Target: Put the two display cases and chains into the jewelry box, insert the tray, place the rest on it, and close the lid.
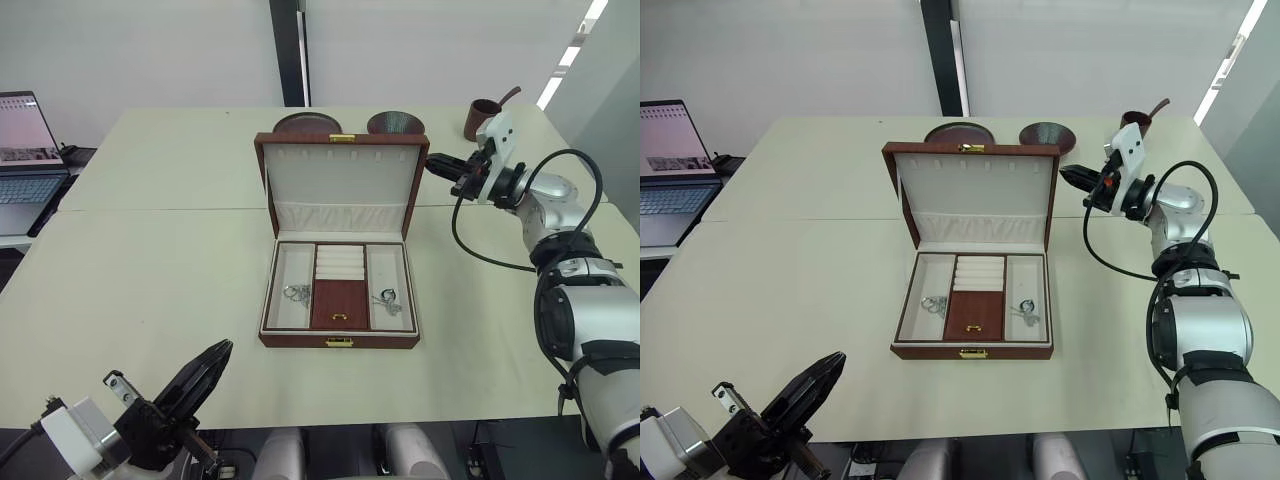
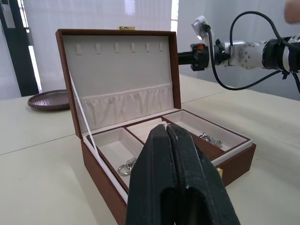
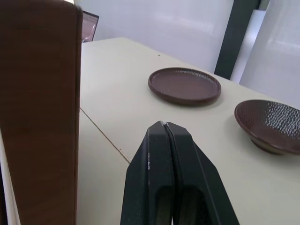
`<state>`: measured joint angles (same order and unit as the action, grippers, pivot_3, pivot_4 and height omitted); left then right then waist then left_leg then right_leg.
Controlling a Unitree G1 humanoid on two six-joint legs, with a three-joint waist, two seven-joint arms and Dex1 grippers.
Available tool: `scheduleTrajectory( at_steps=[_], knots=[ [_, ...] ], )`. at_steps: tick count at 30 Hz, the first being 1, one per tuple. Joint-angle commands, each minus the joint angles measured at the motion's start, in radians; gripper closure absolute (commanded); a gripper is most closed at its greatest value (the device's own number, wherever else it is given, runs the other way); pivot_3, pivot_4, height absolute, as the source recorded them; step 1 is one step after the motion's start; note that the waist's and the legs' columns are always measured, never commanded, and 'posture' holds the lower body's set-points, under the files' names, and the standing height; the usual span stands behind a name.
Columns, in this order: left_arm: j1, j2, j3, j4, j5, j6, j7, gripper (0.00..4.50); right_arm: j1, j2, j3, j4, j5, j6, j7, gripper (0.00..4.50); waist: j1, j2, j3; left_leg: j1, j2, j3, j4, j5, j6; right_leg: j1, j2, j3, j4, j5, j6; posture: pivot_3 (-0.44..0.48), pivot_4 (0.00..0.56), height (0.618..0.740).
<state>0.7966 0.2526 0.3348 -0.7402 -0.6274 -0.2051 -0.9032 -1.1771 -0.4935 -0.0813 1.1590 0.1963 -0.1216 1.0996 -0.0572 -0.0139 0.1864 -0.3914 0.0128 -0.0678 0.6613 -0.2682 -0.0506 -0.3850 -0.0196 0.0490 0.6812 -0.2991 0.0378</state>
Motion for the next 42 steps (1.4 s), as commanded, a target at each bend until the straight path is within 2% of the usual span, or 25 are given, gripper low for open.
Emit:
scheduleTrajectory(
  at_steps=[1, 9, 17, 22, 27, 31, 37, 42],
  knots=[
    [0.021, 0.009, -0.005, -0.02, 0.005, -0.023, 0.013, 4.5, -0.044, 0.011, -0.024, 0.003, 0.0, -0.02, 0.006, 4.48, 0.0, 0.0, 0.0, 0.0, 0.0, 0.0, 0.0, 0.0, 0.0, 0.0, 0.0, 0.0, 0.0, 0.0, 0.0, 0.0, 0.15, 0.74],
    [0.033, 0.018, -0.011, -0.021, 0.013, -0.035, 0.034, 4.5, -0.065, 0.04, -0.028, 0.009, -0.009, -0.019, 0.034, 4.48, 0.0, 0.0, 0.0, 0.0, 0.0, 0.0, 0.0, 0.0, 0.0, 0.0, 0.0, 0.0, 0.0, 0.0, 0.0, 0.0, 0.15, 0.74],
    [0.015, 0.039, -0.02, -0.021, 0.013, -0.024, 0.062, 4.5, -0.067, 0.056, -0.042, -0.054, 0.029, 0.061, 0.17, 4.48, 0.0, 0.001, 0.0, 0.0, 0.0, 0.0, 0.0, 0.0, 0.0, 0.0, 0.0, 0.0, 0.0, 0.0, 0.0, 0.0, 0.15, 0.74],
    [0.021, 0.047, -0.031, -0.023, 0.015, -0.027, 0.069, 4.5, -0.023, 0.019, 0.006, -0.172, 0.043, 0.211, 0.359, 4.48, 0.0, 0.001, 0.001, 0.0, 0.001, -0.001, 0.0, 0.0, 0.0, 0.0, 0.0, -0.001, 0.0, 0.0, 0.0, 0.0, 0.15, 0.74],
    [0.018, 0.05, -0.033, -0.022, 0.018, -0.026, 0.081, 4.5, 0.102, -0.059, 0.107, -0.392, 0.051, 0.335, 0.504, 4.48, 0.004, 0.001, 0.001, -0.001, 0.001, -0.002, 0.0, 0.0, 0.0, 0.0, -0.001, -0.002, 0.0, 0.0, 0.0, 0.0, 0.15, 0.74],
    [0.018, 0.055, -0.037, -0.019, 0.018, -0.025, 0.088, 4.5, 0.148, -0.092, 0.121, -0.474, 0.062, 0.376, 0.506, 4.48, 0.004, 0.001, 0.001, -0.001, 0.001, -0.002, 0.0, 0.0, 0.0, 0.0, -0.001, -0.002, 0.0, 0.0, 0.0, 0.0, 0.15, 0.74],
    [0.014, 0.066, -0.031, -0.016, 0.011, -0.024, 0.098, 4.5, 0.164, -0.111, 0.098, -0.483, 0.076, 0.391, 0.451, 4.48, -0.001, 0.002, 0.001, 0.0, 0.001, -0.001, 0.0, 0.0, 0.0, 0.0, 0.001, -0.002, 0.0, 0.0, 0.0, 0.0, 0.15, 0.74],
    [-0.026, 0.127, 0.056, -0.002, -0.051, 0.047, 0.147, 4.5, 0.253, -0.159, 0.043, -0.483, 0.079, 0.373, 0.366, 4.48, 0.01, 0.001, 0.001, -0.001, 0.0, -0.002, 0.0, 0.0, 0.0, 0.0, 0.001, -0.002, 0.0, 0.0, 0.0, 0.0, 0.15, 0.74]
  ],
)
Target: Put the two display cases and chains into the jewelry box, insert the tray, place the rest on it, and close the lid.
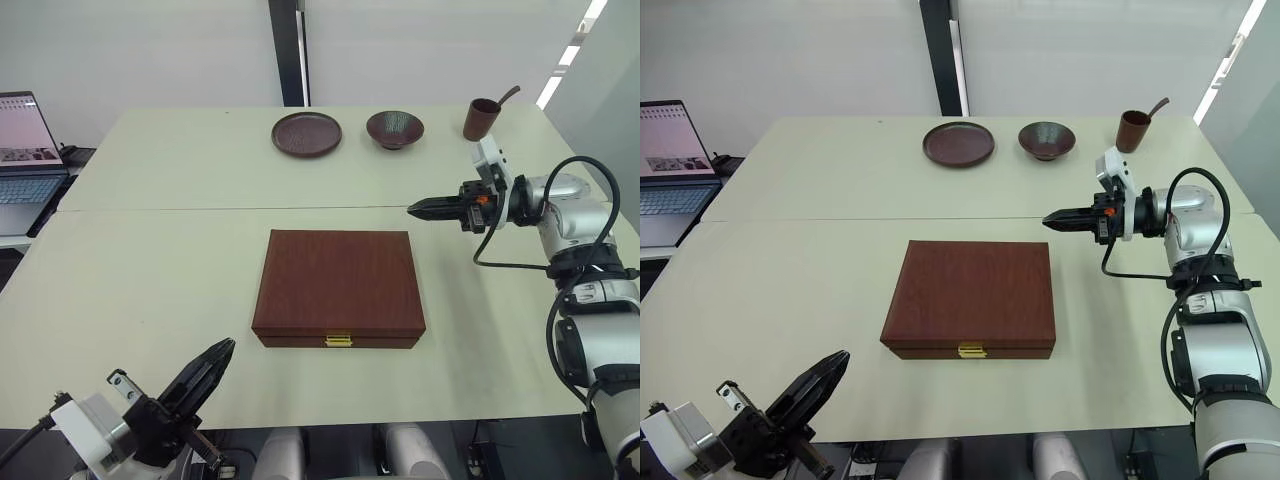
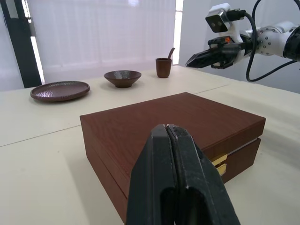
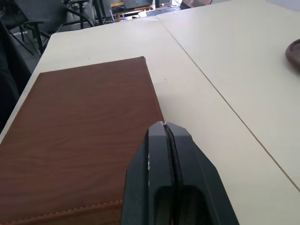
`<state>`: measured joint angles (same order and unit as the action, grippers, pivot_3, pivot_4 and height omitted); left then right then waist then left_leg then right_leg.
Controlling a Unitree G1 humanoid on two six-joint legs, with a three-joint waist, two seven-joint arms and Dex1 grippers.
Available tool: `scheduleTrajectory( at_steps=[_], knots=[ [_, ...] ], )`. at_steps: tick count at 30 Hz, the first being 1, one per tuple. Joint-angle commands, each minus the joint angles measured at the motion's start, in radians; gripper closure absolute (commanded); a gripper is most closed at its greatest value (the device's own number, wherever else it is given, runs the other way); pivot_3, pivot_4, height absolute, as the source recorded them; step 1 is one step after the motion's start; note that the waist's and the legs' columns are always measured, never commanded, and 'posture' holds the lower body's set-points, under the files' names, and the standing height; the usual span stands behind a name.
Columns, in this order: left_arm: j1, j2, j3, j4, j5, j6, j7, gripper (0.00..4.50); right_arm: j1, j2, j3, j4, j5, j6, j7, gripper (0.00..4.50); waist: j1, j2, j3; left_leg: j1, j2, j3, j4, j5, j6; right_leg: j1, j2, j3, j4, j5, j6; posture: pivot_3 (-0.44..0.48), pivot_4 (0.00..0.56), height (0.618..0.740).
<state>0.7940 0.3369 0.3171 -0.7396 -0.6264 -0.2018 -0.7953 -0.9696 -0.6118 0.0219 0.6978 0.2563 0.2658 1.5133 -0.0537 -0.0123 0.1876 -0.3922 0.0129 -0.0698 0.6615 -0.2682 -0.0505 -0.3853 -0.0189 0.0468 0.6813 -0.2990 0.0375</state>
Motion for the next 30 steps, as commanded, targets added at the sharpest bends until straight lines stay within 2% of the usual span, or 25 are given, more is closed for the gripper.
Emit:
scheduleTrajectory(
  at_steps=[1, 4, 7, 12, 17, 19, 24, 30],
  knots=[
    [-0.043, 0.064, 0.099, 0.008, -0.076, 0.074, 0.064, 4.5, 0.069, -0.054, -0.074, -0.029, 0.024, -0.012, -0.062, 4.48, 0.015, 0.0, 0.0, 0.0, 0.0, -0.002, 0.001, 0.0, 0.0, 0.0, 0.0, -0.001, 0.0, 0.0, 0.0, 0.0, 0.15, 0.74],
    [-0.121, 0.129, 0.162, 0.057, -0.145, 0.186, 0.145, 4.5, 0.149, -0.097, -0.108, -0.075, 0.041, 0.025, -0.087, 3.92, 0.023, 0.0, 0.0, -0.001, 0.0, -0.002, 0.001, 0.0, 0.0, 0.0, 0.0, -0.002, 0.0, 0.0, 0.0, 0.0, 0.15, 0.74],
    [-0.192, 0.19, 0.202, 0.142, -0.17, 0.293, 0.189, 3.91, 0.234, -0.128, -0.156, -0.124, 0.062, 0.033, -0.138, 3.13, 0.023, 0.0, 0.0, 0.0, 0.0, -0.002, 0.001, 0.0, 0.0, 0.0, 0.0, -0.002, 0.001, 0.0, 0.0, 0.0, 0.15, 0.74],
    [-0.407, 0.284, 0.227, 0.405, -0.187, 0.406, 0.177, 2.32, 0.393, -0.166, -0.224, -0.207, 0.084, 0.018, -0.201, 1.66, 0.022, 0.001, 0.0, 0.0, 0.0, -0.003, 0.0, 0.0, 0.0, 0.001, 0.001, -0.003, 0.001, 0.0, 0.0, 0.0, 0.15, 0.74],
    [-0.608, 0.338, 0.174, 0.686, -0.078, 0.404, 0.109, 0.66, 0.55, -0.189, -0.27, -0.252, 0.08, -0.04, -0.252, 0.02, 0.021, 0.001, 0.0, 0.001, -0.001, -0.002, 0.001, 0.0, 0.0, 0.001, 0.001, -0.002, 0.001, 0.0, 0.0, 0.0, 0.15, 0.74],
    [-0.674, 0.34, 0.152, 0.771, -0.028, 0.365, 0.074, 0.04, 0.613, -0.197, -0.289, -0.265, 0.086, -0.05, -0.268, 0.0, 0.022, 0.001, 0.0, 0.001, -0.001, -0.002, 0.0, 0.0, 0.0, 0.001, 0.0, -0.002, 0.001, 0.0, 0.0, 0.0, 0.15, 0.74],
    [-0.76, 0.328, 0.134, 0.878, 0.025, 0.323, 0.018, 0.04, 0.693, -0.192, -0.329, -0.312, 0.109, -0.062, -0.321, 0.0, 0.017, 0.001, 0.0, 0.001, 0.0, -0.001, 0.001, 0.0, 0.0, 0.001, 0.0, -0.001, 0.001, 0.0, 0.0, 0.0, 0.15, 0.74],
    [-0.781, 0.344, 0.129, 0.902, 0.032, 0.354, -0.043, 0.04, 0.74, -0.191, -0.354, -0.353, 0.115, -0.066, -0.36, 0.0, 0.019, 0.001, 0.0, 0.001, 0.0, -0.001, 0.0, 0.0, 0.0, 0.001, 0.0, -0.002, 0.002, 0.001, 0.0, 0.0, 0.15, 0.74]
  ],
)
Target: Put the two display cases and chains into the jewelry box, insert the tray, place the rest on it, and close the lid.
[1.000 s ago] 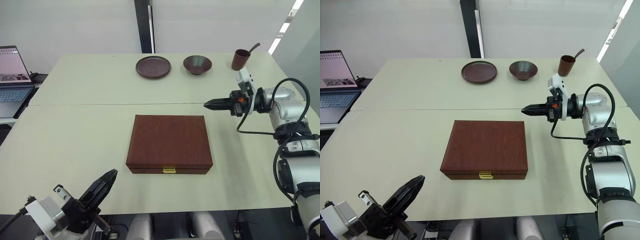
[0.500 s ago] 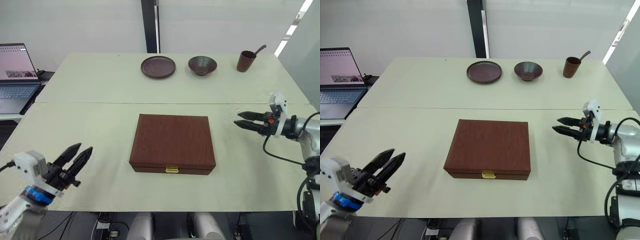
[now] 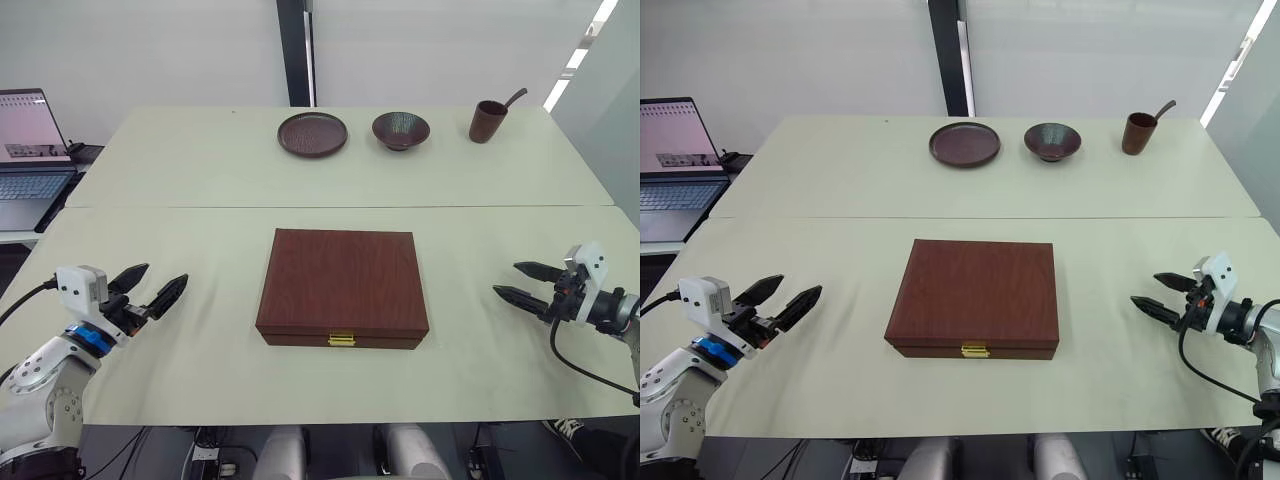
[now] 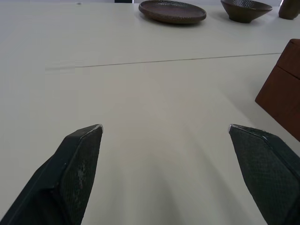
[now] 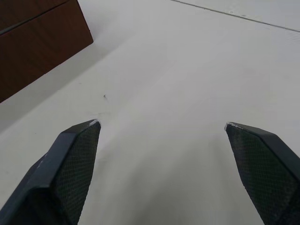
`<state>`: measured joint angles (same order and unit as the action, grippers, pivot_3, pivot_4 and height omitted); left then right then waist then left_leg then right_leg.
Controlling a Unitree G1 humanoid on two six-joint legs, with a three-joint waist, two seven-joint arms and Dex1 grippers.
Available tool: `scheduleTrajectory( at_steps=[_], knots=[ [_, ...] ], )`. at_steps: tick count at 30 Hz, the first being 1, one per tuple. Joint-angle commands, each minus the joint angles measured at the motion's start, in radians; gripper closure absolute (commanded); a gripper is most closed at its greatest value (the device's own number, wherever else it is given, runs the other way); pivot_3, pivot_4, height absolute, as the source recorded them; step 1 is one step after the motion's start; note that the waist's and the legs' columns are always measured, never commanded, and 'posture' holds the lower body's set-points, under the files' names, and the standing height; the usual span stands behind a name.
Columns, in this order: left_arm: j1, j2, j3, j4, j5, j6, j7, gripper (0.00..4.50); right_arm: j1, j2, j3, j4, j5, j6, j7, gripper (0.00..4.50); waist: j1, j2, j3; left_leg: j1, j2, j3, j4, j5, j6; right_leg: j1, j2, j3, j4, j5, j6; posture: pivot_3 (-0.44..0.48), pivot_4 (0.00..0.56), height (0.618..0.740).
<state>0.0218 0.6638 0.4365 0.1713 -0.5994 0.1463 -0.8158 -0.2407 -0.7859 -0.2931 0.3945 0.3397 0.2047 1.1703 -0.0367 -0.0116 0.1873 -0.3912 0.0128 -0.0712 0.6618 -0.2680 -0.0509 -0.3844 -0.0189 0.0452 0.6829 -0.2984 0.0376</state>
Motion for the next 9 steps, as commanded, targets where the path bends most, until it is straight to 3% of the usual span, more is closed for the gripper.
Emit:
scheduleTrajectory(
  at_steps=[1, 9],
  knots=[
    [-0.008, 0.022, 0.008, -0.012, 0.007, 0.019, -0.027, 0.04, 0.016, -0.018, -0.043, -0.059, 0.036, 0.001, -0.022, 0.0, 0.003, 0.0, 0.0, 0.0, 0.0, 0.0, 0.0, 0.0, 0.0, 0.0, 0.0, 0.0, 0.0, 0.0, 0.0, 0.0, 0.15, 0.74],
    [0.003, 0.039, 0.014, -0.044, 0.044, 0.016, -0.049, 0.04, 0.029, -0.024, -0.037, -0.087, 0.054, 0.023, -0.044, 0.0, 0.004, 0.0, 0.0, 0.0, 0.0, -0.001, 0.0, 0.0, 0.0, 0.0, -0.001, 0.0, 0.0, 0.0, 0.0, 0.0, 0.15, 0.74]
  ],
)
